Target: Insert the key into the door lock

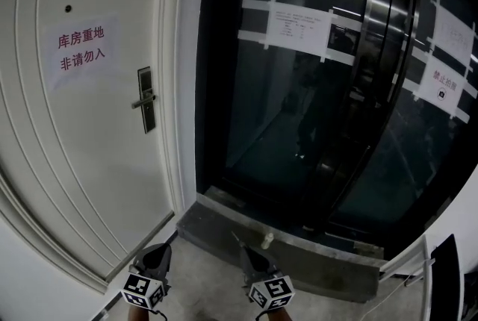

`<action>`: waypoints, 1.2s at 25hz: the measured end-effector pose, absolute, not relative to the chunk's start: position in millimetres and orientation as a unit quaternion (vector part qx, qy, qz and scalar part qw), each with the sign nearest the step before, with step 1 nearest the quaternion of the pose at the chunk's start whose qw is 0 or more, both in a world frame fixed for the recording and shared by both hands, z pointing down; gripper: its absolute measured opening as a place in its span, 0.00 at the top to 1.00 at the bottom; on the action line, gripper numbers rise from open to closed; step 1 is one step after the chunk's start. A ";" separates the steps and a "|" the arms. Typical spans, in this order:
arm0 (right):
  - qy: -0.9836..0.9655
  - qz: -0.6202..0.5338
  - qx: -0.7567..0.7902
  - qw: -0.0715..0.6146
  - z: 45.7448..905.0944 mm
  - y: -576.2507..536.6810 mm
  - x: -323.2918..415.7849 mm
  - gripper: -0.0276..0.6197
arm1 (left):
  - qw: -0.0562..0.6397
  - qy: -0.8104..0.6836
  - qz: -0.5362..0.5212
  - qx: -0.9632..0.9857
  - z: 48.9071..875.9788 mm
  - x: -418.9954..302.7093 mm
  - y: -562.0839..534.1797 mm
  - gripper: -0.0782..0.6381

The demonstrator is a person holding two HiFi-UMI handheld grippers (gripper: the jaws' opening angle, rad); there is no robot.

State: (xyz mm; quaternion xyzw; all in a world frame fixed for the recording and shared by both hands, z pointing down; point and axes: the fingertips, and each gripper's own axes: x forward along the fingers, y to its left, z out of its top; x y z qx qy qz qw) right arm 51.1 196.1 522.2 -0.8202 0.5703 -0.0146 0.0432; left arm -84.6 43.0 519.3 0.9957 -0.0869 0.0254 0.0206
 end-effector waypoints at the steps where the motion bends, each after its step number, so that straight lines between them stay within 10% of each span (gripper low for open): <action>1: 0.572 -0.017 -0.819 0.046 523.2 193.3 56.7 0.94 | 0.016 -0.090 0.024 0.995 519.6 -80.6 39.9 0.89; 30: 0.650 -0.026 -0.759 0.036 537.9 -34.2 173.6 0.94 | 0.020 -0.171 0.025 0.985 535.7 20.8 -153.8 0.89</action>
